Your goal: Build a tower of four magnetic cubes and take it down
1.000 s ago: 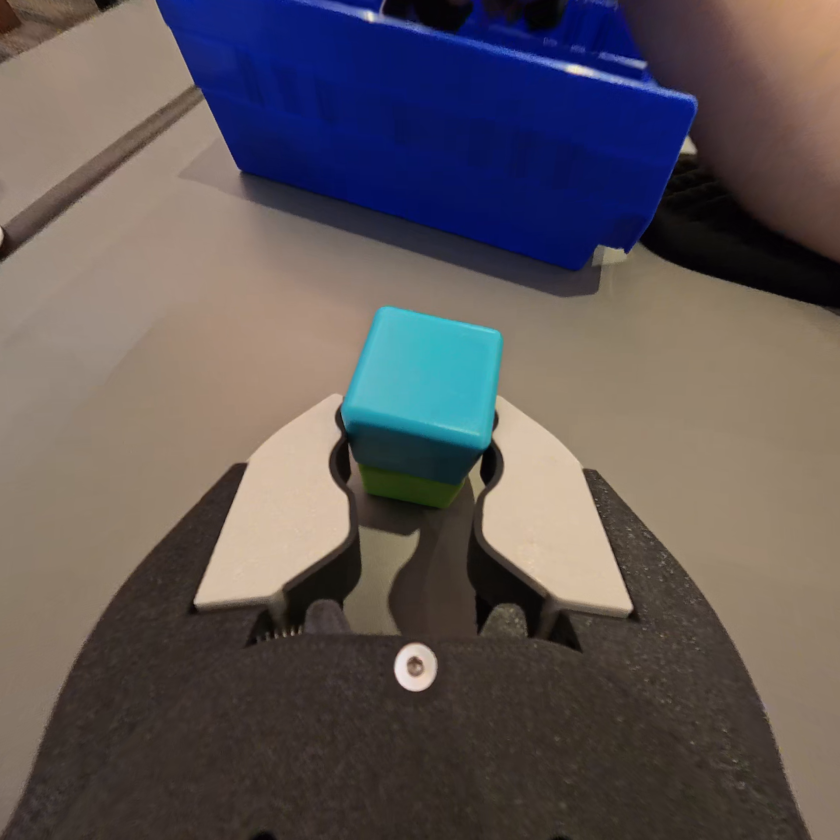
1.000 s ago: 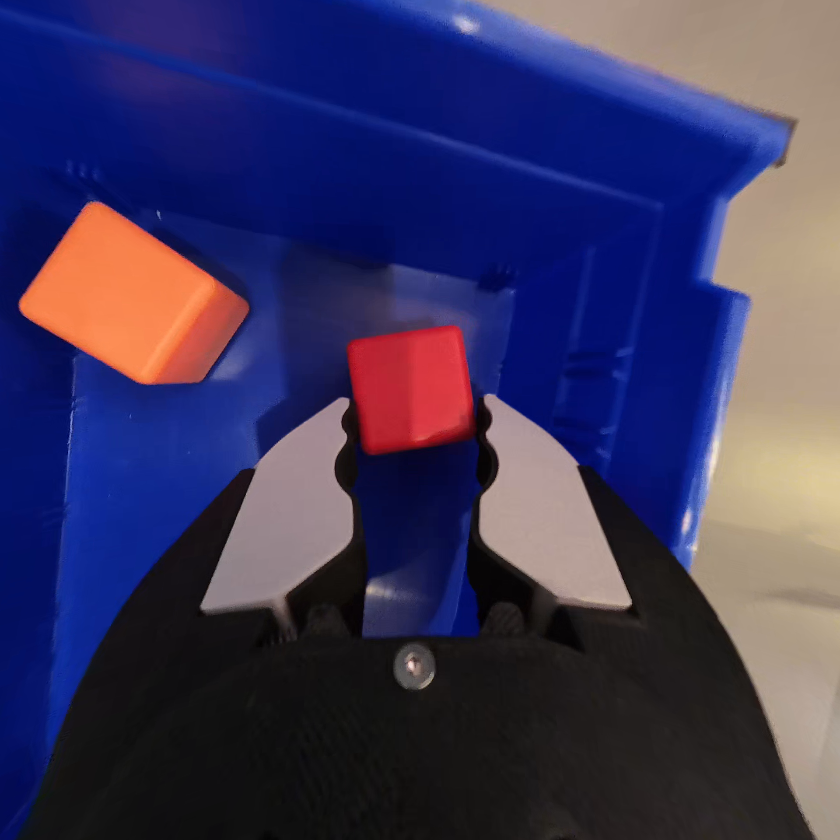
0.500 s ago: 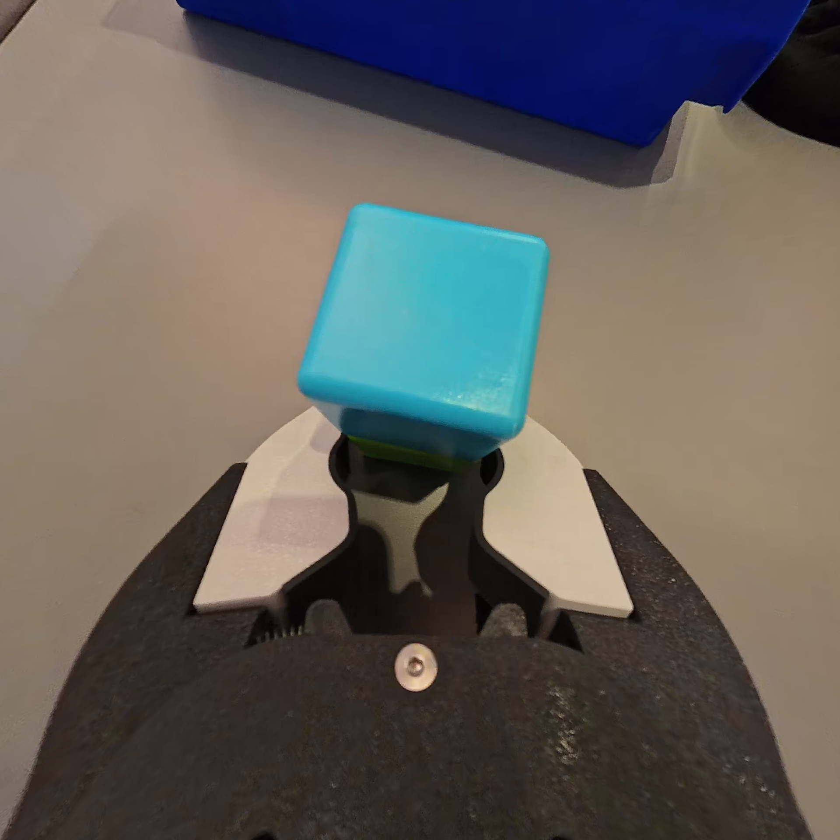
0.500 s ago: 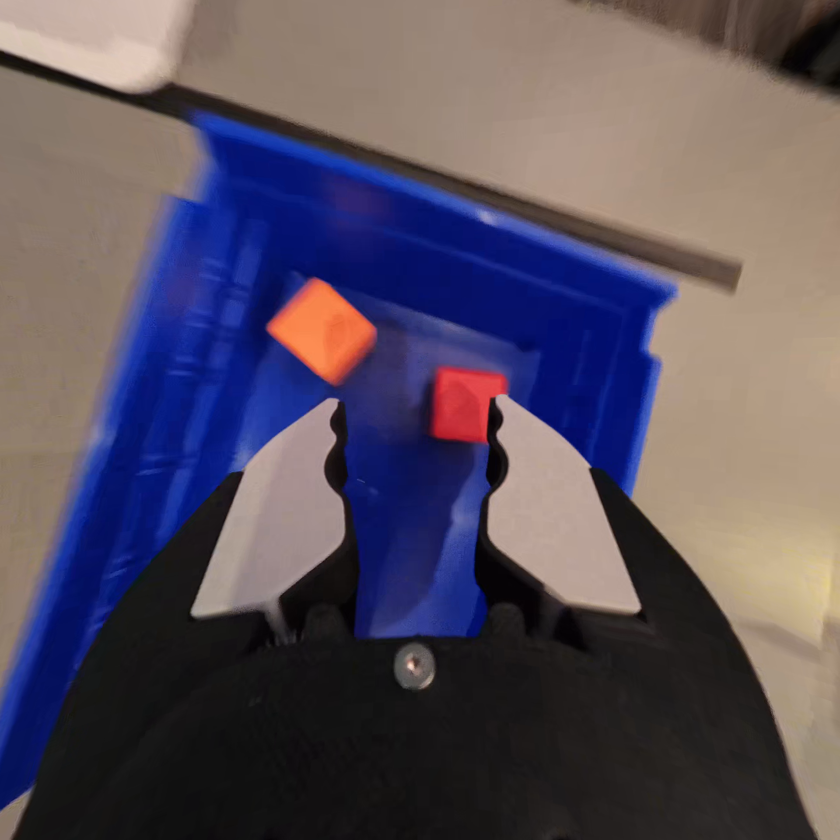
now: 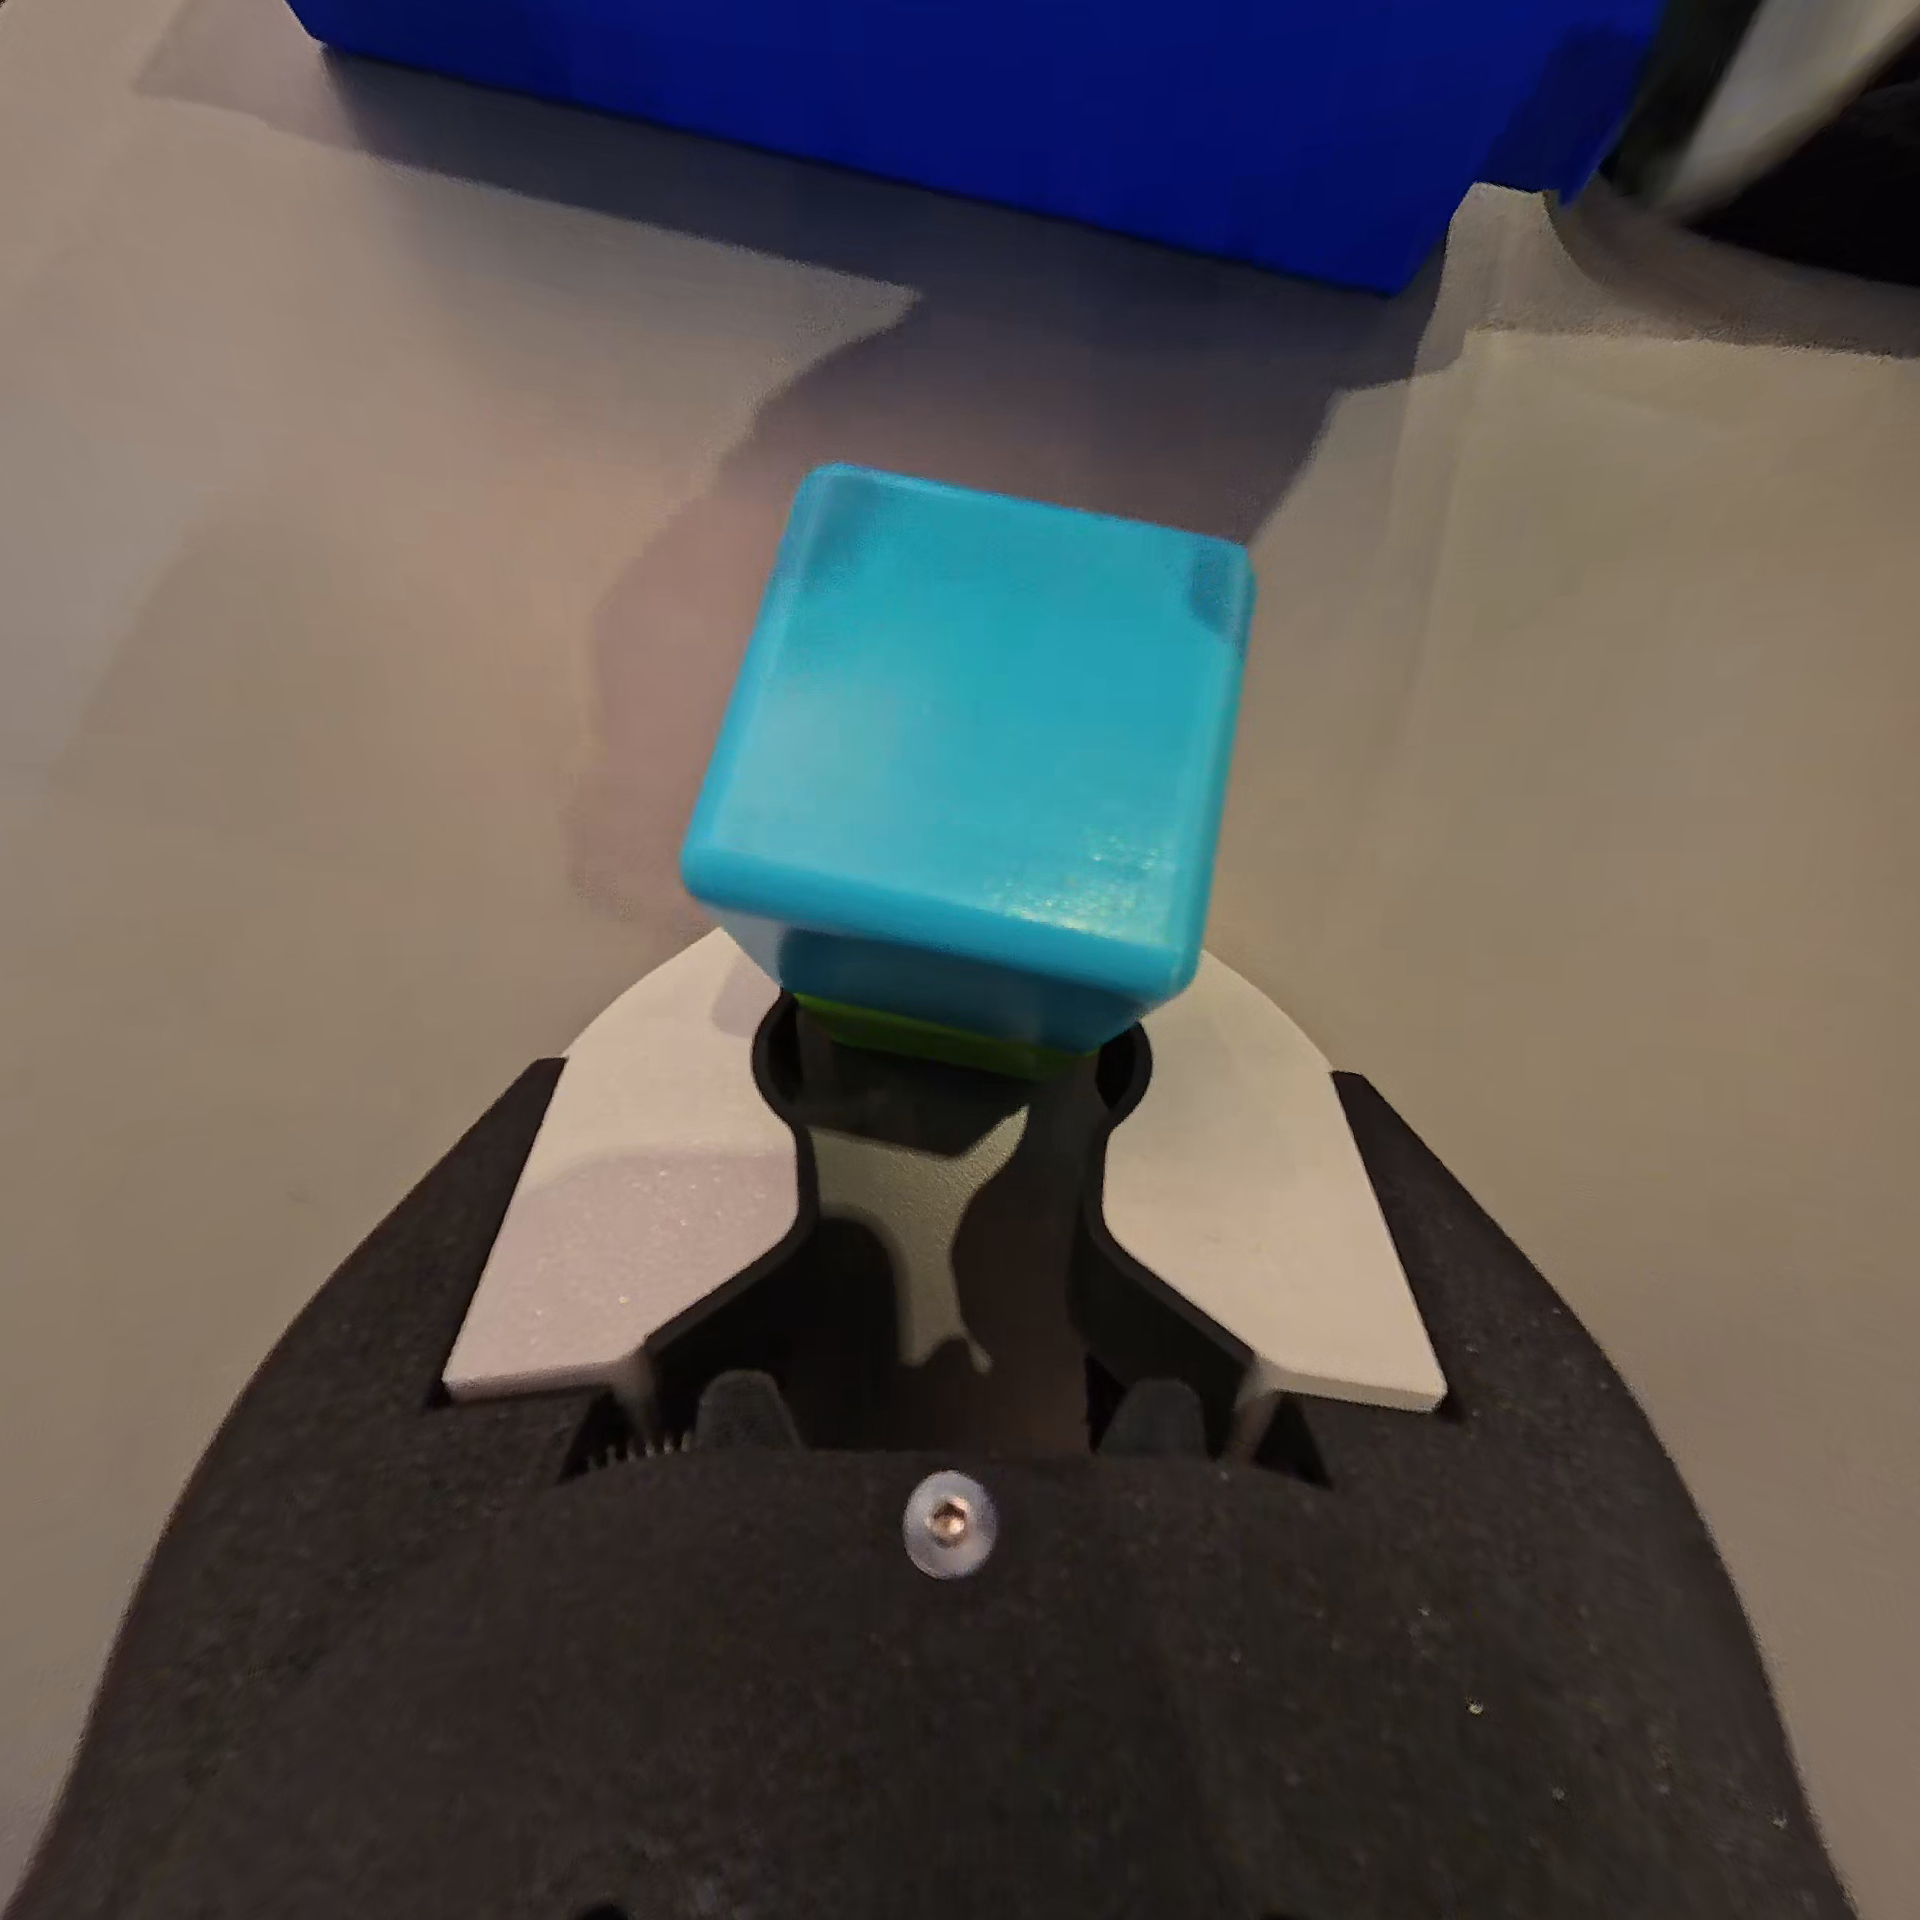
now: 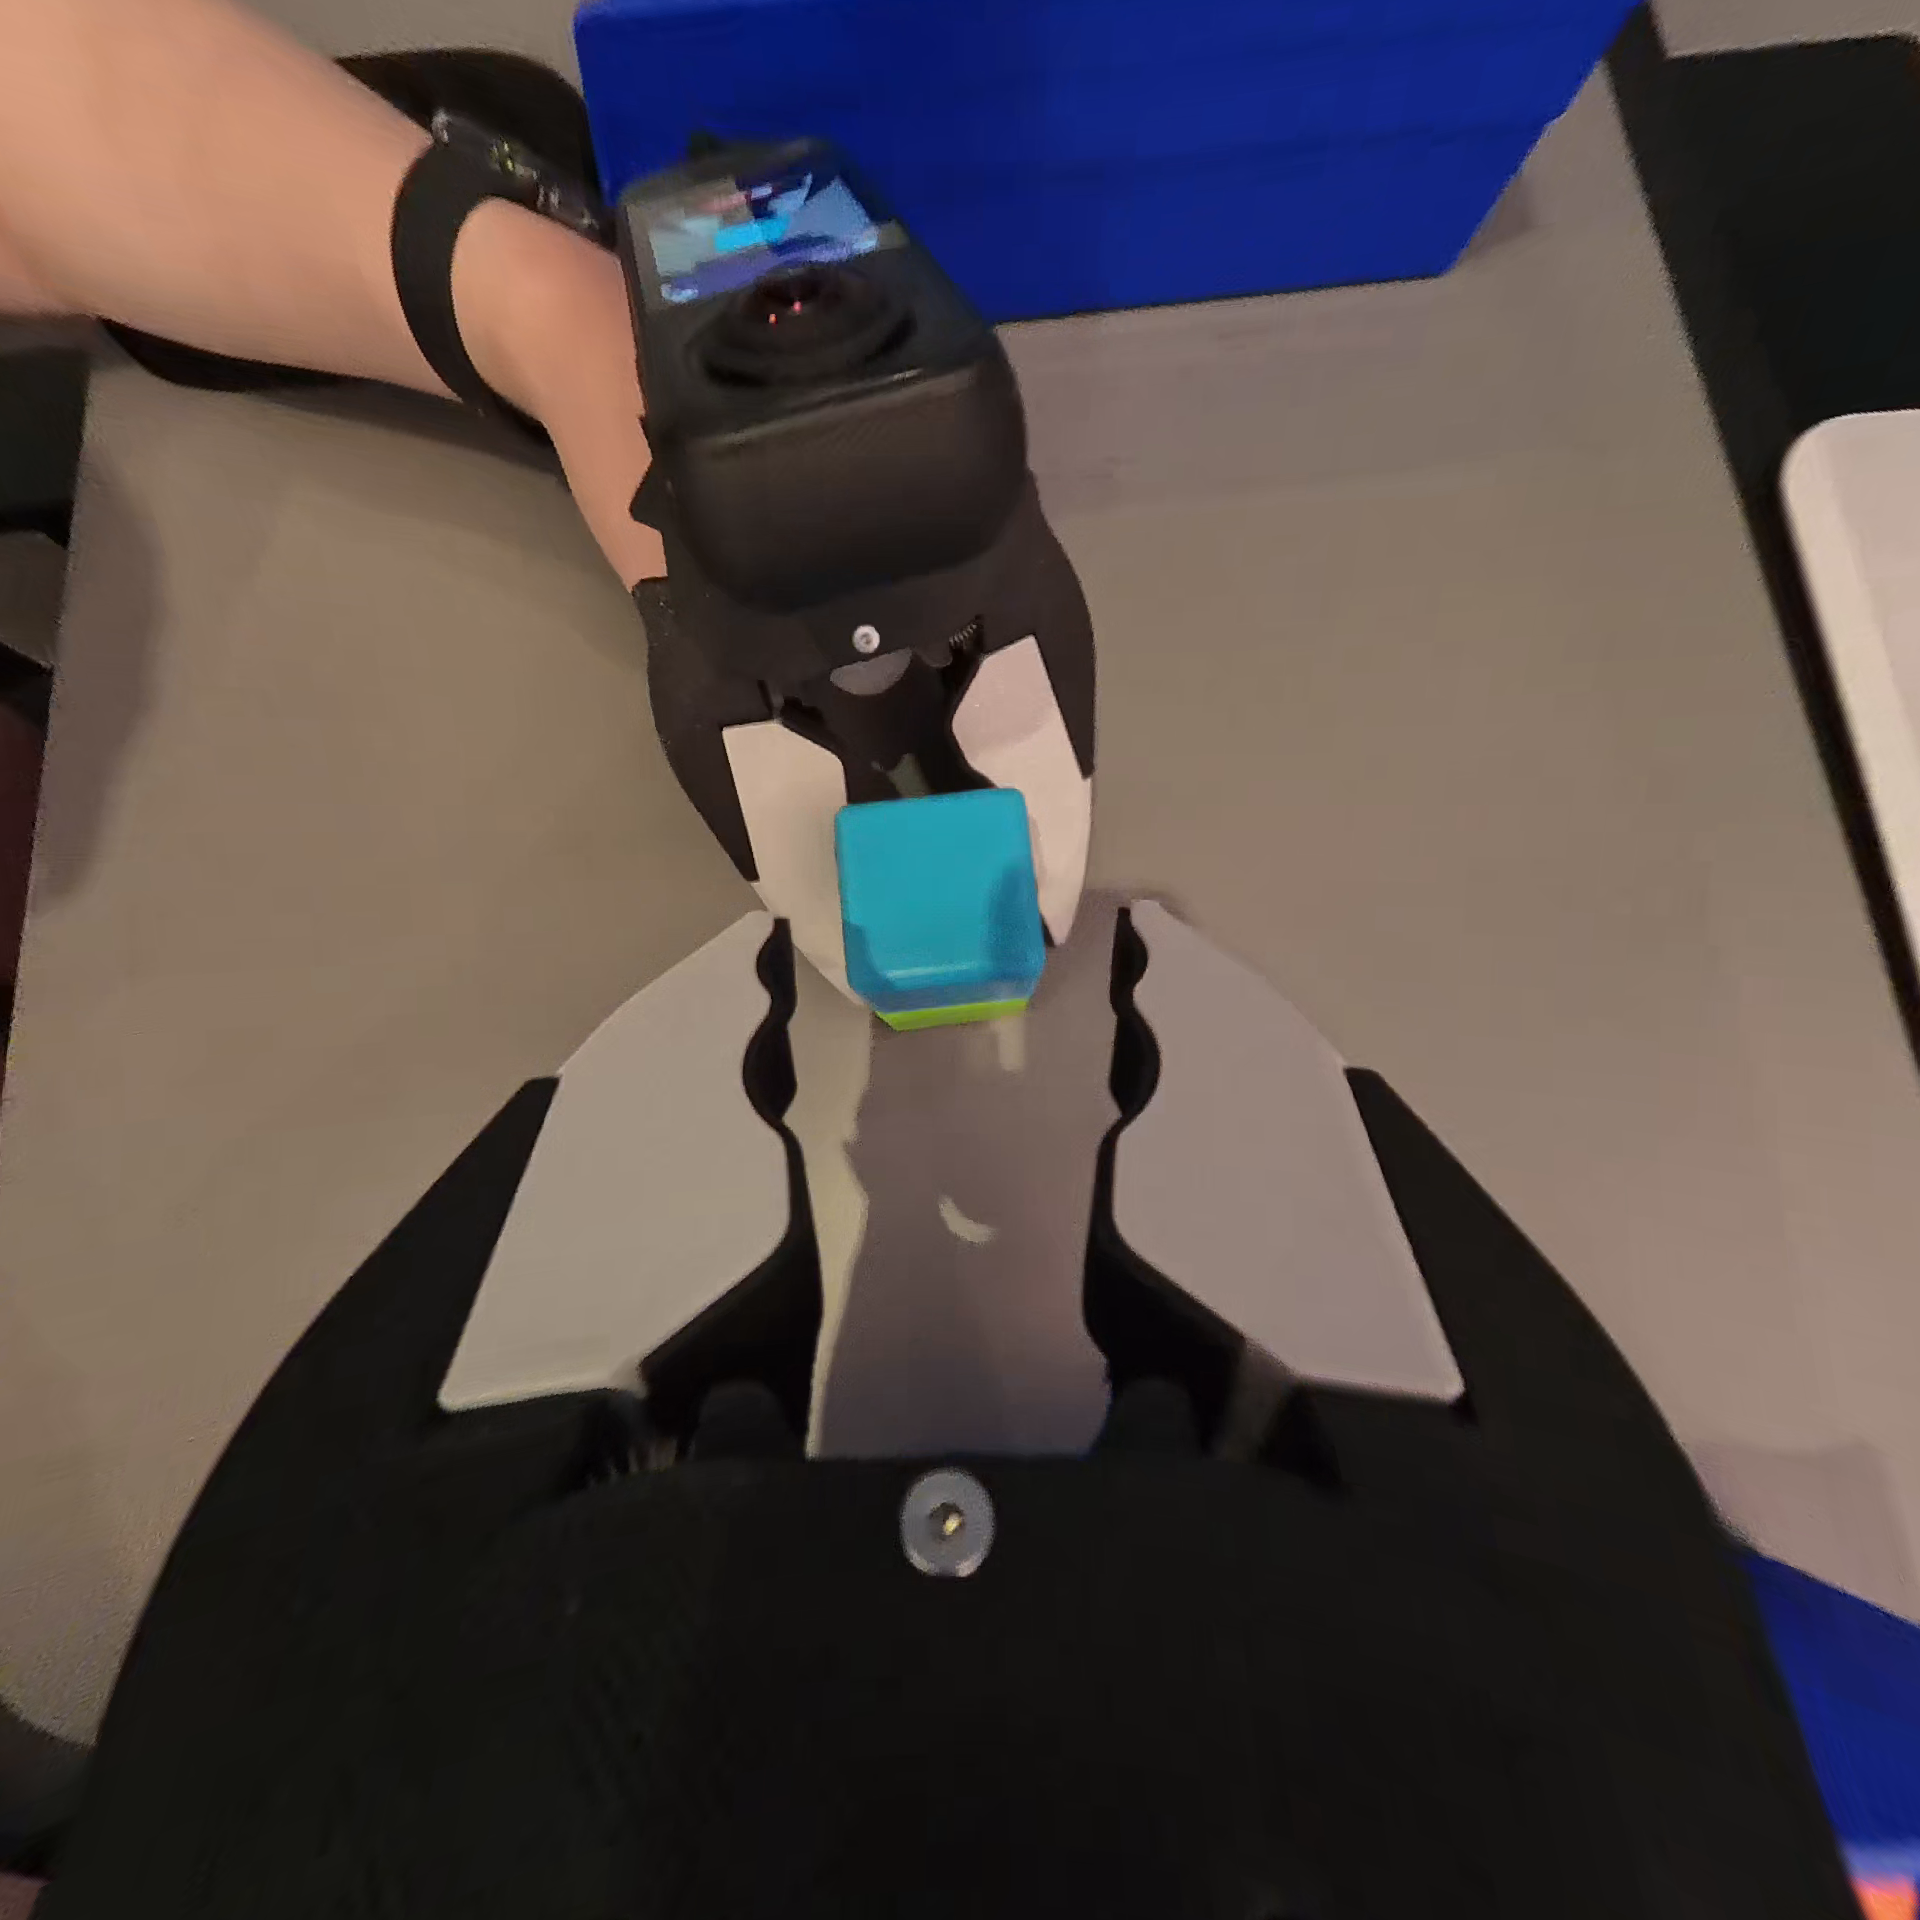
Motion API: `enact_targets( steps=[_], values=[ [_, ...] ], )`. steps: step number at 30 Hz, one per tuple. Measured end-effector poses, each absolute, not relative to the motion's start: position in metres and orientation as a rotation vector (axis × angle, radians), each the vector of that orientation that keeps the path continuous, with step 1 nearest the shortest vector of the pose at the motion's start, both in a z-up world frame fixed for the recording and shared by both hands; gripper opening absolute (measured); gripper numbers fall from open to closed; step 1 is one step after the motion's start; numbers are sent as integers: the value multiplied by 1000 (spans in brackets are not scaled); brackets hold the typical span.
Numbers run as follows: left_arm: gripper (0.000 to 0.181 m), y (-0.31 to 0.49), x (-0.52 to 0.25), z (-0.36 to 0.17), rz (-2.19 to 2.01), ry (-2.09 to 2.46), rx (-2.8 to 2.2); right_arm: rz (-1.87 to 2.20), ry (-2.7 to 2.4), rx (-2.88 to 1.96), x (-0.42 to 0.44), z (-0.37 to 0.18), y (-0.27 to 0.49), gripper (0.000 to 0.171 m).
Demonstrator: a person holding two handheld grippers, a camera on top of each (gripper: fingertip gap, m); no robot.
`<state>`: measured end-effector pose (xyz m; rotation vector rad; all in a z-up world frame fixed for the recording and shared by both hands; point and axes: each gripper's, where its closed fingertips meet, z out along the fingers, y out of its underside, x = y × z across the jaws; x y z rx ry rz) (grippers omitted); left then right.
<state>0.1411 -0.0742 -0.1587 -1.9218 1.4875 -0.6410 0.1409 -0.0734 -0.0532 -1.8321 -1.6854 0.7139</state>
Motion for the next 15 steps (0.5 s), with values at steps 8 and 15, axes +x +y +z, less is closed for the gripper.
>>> enact_targets(
  steps=[8, 15],
  values=[
    [55, -75, 141, -159, -643, 1495, -1919, 736, -1769, -1879, 127, -91, -76, 55],
    [55, -75, 141, -159, -642, 1498, -1919, 753, -1795, -1840, 125, -93, -78, 49]
  ],
)
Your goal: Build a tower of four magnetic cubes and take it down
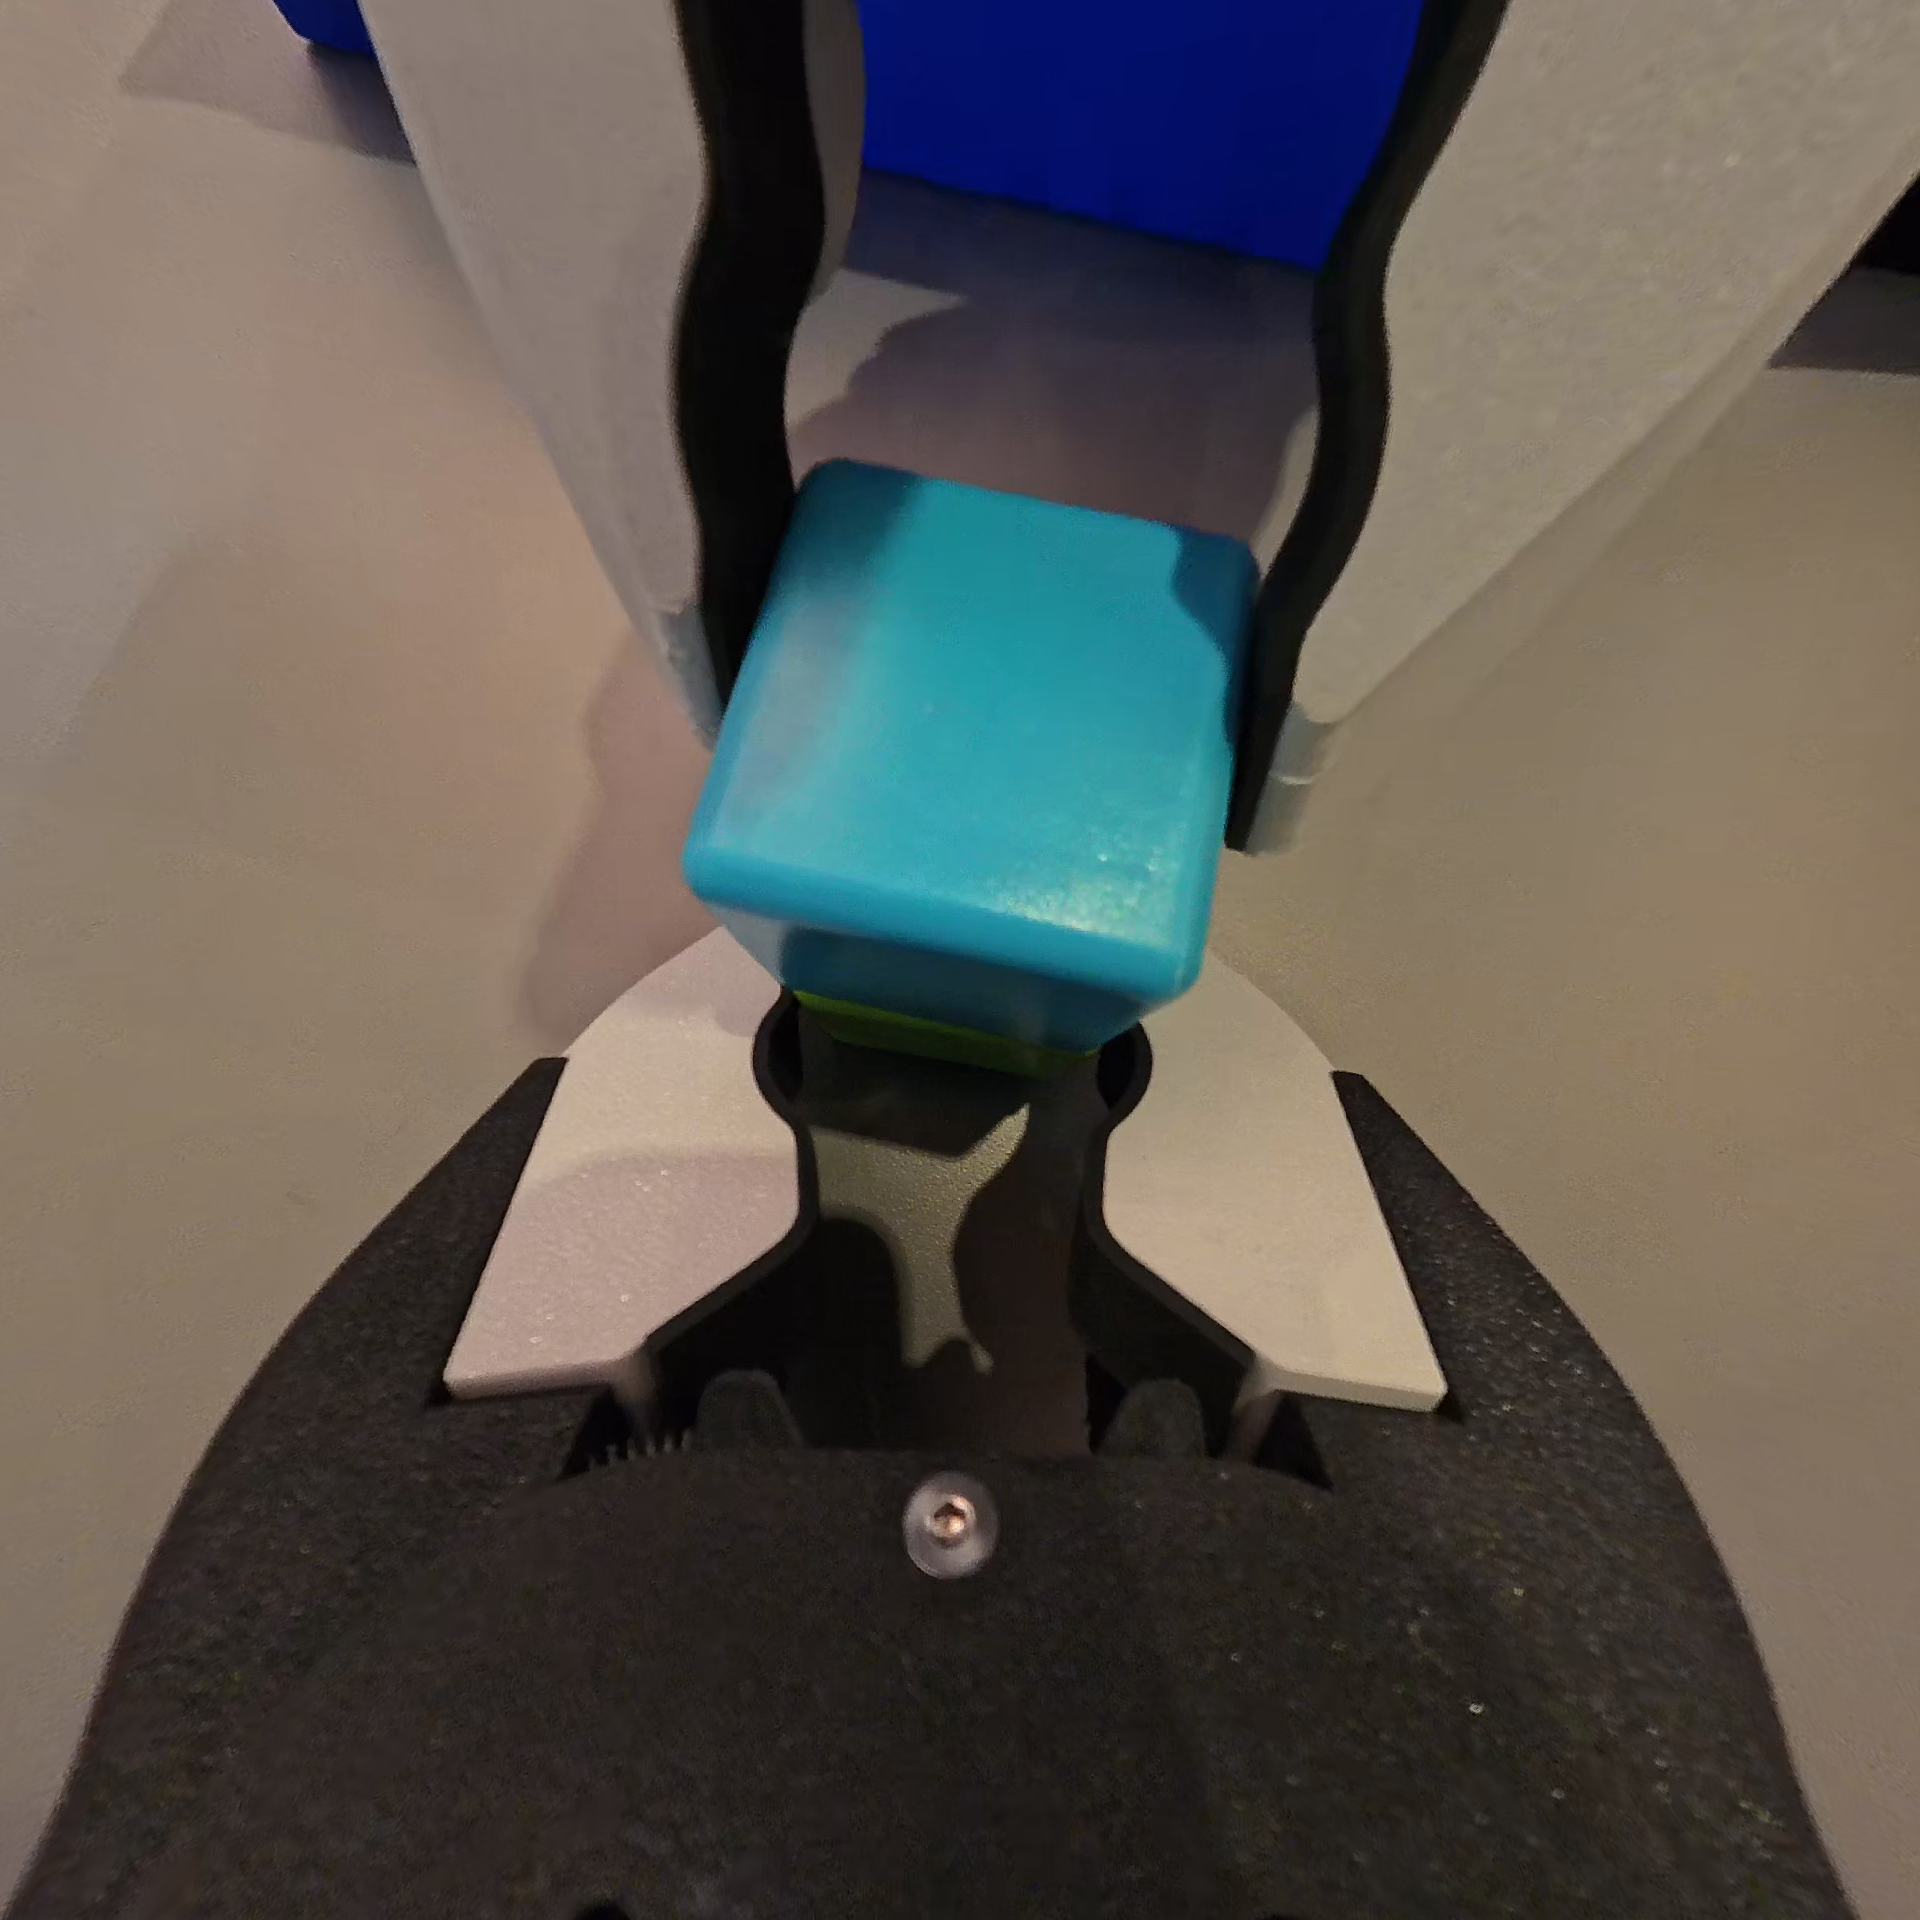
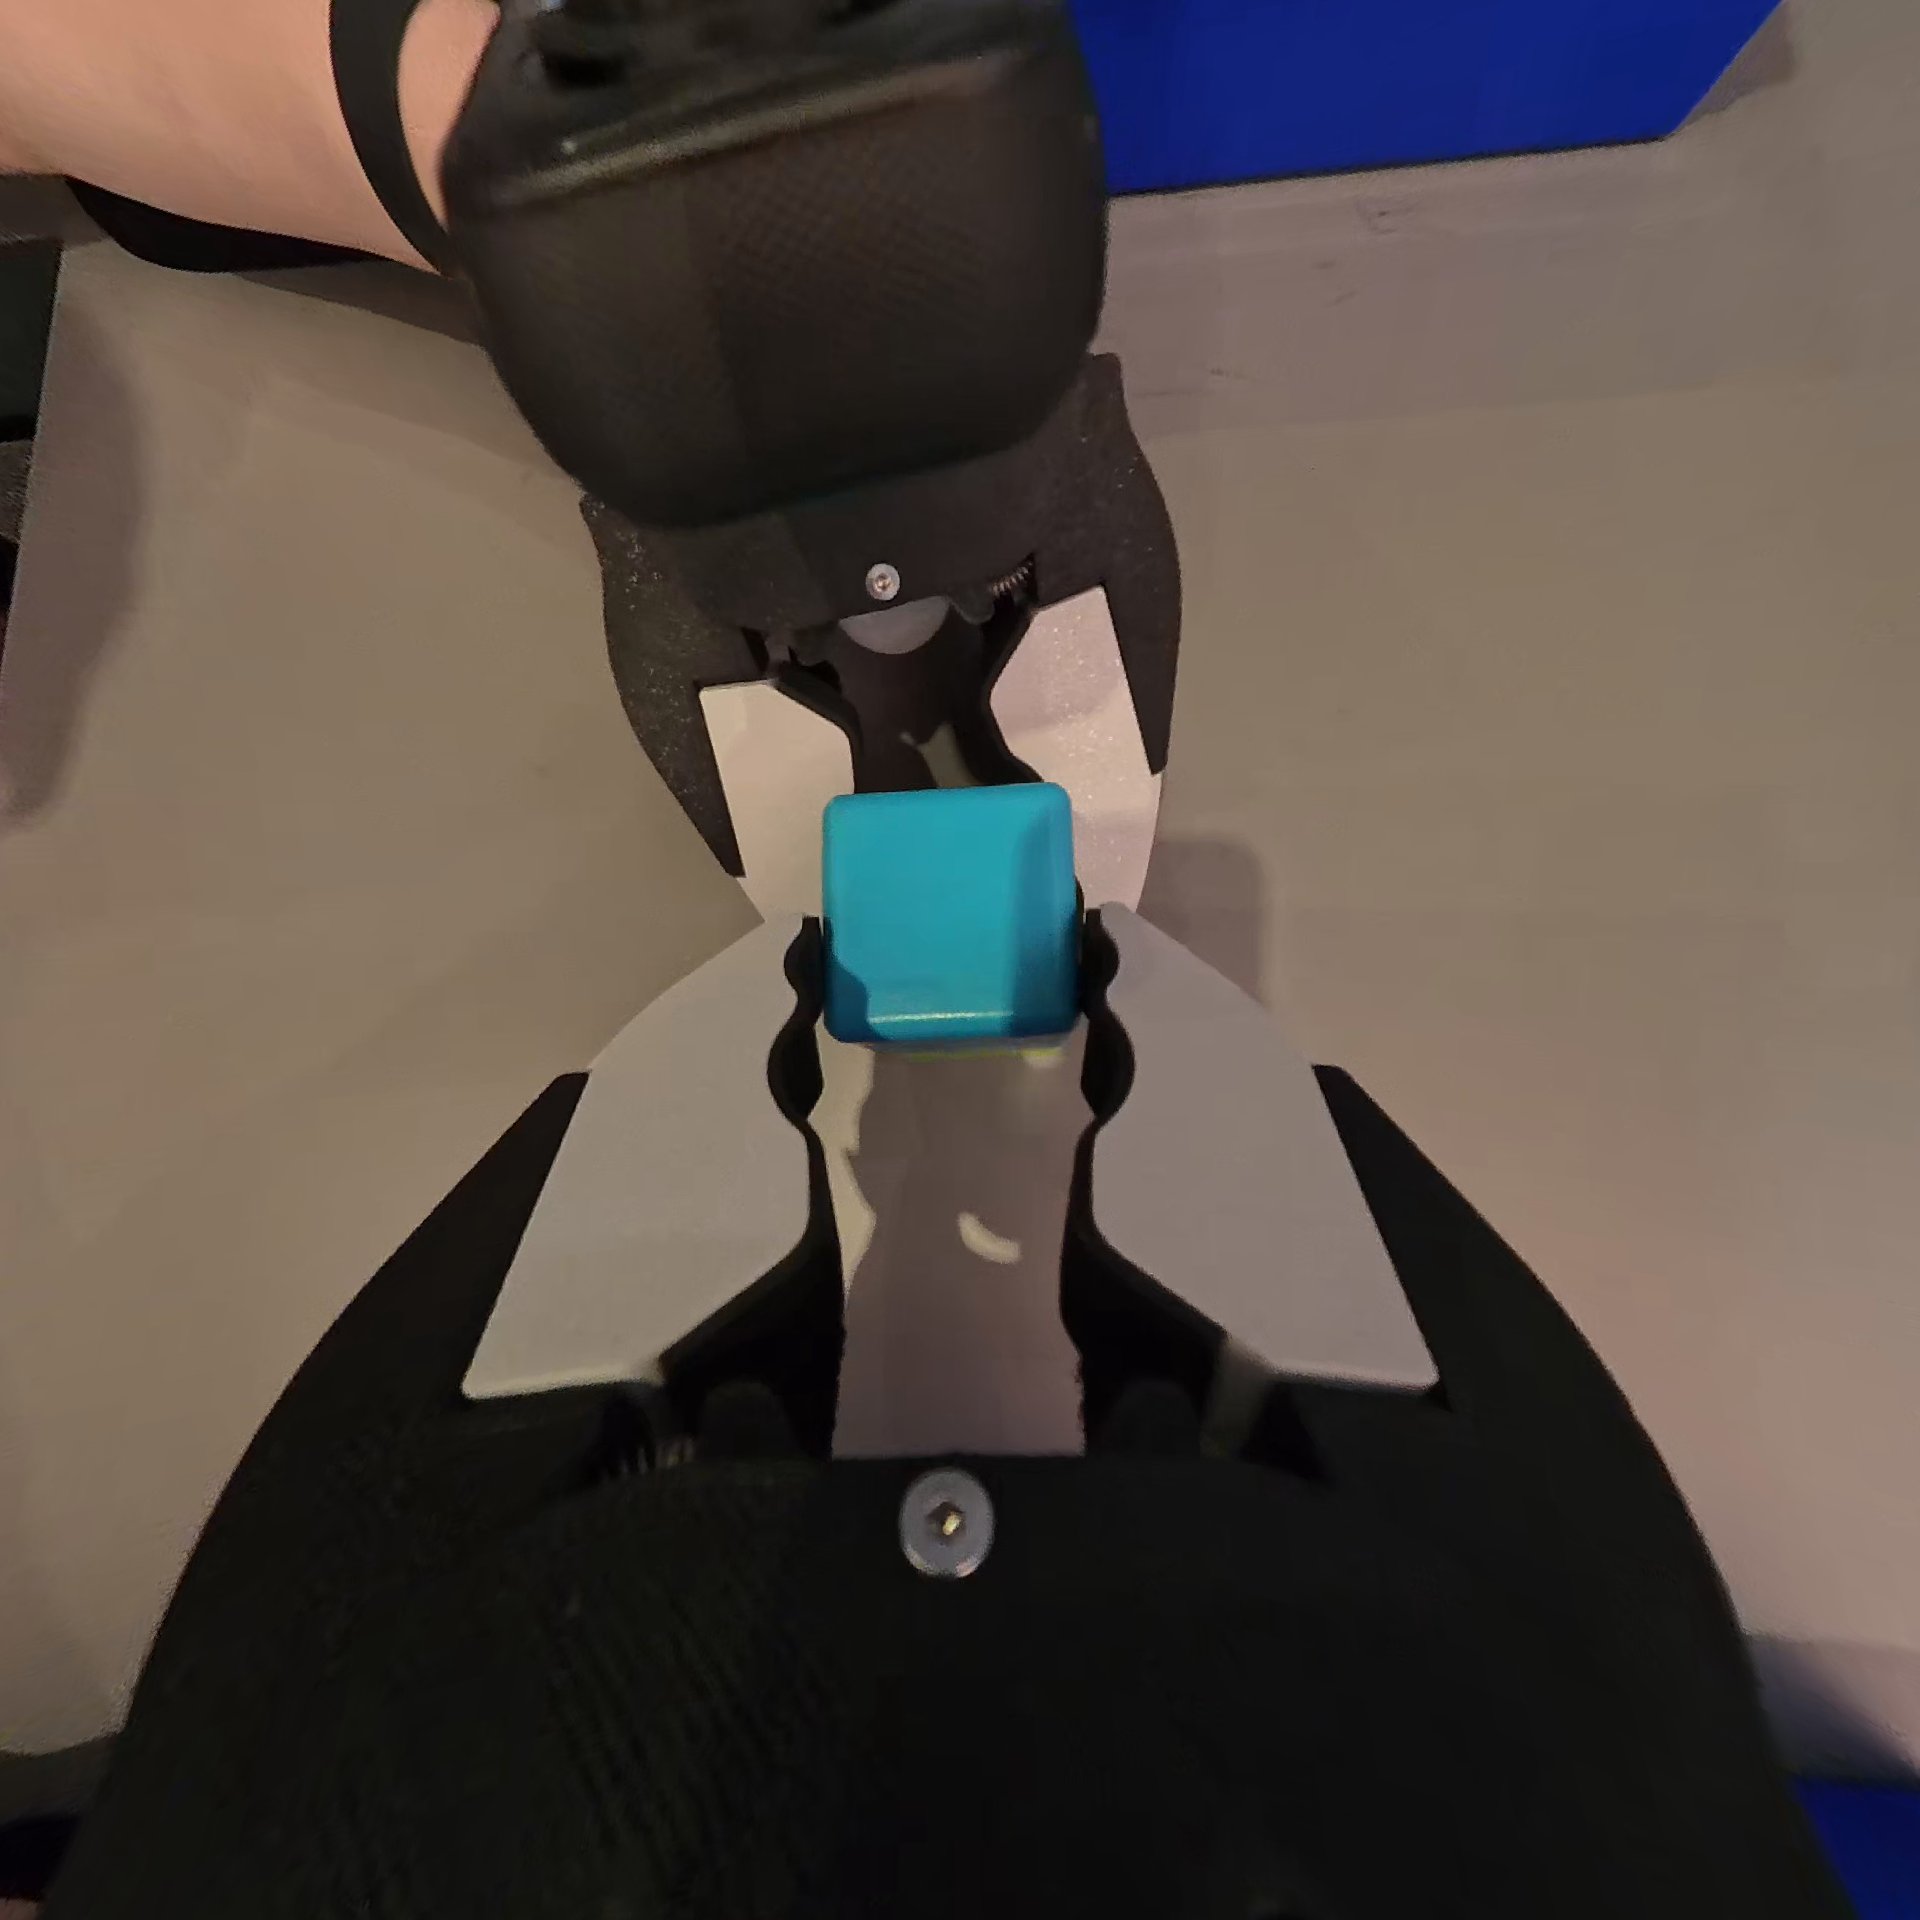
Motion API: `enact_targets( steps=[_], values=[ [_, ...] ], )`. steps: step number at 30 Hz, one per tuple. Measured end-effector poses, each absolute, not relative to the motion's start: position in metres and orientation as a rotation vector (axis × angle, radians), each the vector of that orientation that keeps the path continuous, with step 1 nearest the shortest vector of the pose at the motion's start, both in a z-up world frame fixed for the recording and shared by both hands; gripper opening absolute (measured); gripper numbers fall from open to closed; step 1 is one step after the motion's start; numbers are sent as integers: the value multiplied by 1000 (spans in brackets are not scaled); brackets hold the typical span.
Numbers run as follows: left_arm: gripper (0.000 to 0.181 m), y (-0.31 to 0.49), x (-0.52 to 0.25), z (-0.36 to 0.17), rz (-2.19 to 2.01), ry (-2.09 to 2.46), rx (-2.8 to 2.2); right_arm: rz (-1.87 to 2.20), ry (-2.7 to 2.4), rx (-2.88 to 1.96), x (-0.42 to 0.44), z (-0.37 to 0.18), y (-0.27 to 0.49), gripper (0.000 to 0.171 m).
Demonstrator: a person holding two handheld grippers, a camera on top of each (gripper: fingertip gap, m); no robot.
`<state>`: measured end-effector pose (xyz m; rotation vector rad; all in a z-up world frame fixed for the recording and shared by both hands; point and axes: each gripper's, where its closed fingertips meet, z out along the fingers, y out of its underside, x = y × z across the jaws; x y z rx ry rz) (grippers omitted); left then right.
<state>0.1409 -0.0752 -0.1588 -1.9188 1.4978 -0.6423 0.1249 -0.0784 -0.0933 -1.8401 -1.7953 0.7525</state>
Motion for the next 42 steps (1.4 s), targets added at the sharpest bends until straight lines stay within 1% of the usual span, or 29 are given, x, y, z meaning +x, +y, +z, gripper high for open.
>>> enact_targets(
  steps=[10, 15, 19, 25, 30, 32, 35, 39, 42],
  values=[
    [54, -76, 141, -159, -640, 1500, -1919, 771, -1784, -1853, 127, -89, -79, 49],
    [54, -75, 141, -159, -643, 1500, -1919, 794, -1738, -1830, 137, -70, -77, 49],
    [53, -75, 141, -159, -641, 1499, -1919, 891, -1649, -1743, 148, -34, -77, 48],
    [53, -74, 140, -159, -638, 1496, -1921, 737, -1568, -1764, 196, -11, -61, 49],
    [53, -74, 140, -159, -636, 1497, -1921, 727, -1357, -1769, 269, 20, -51, 49],
    [53, -74, 140, -159, -636, 1496, -1920, 734, -1314, -1828, 299, 12, -51, 48],
    [53, -74, 140, -159, -638, 1496, -1919, 742, -1369, -1969, 328, -31, -56, 49],
    [53, -74, 141, -159, -639, 1496, -1919, 717, -1549, -2148, 338, -98, -59, 49],
    [53, -74, 141, -159, -639, 1496, -1920, 704, -1613, -2200, 336, -127, -55, 49]
  ],
)
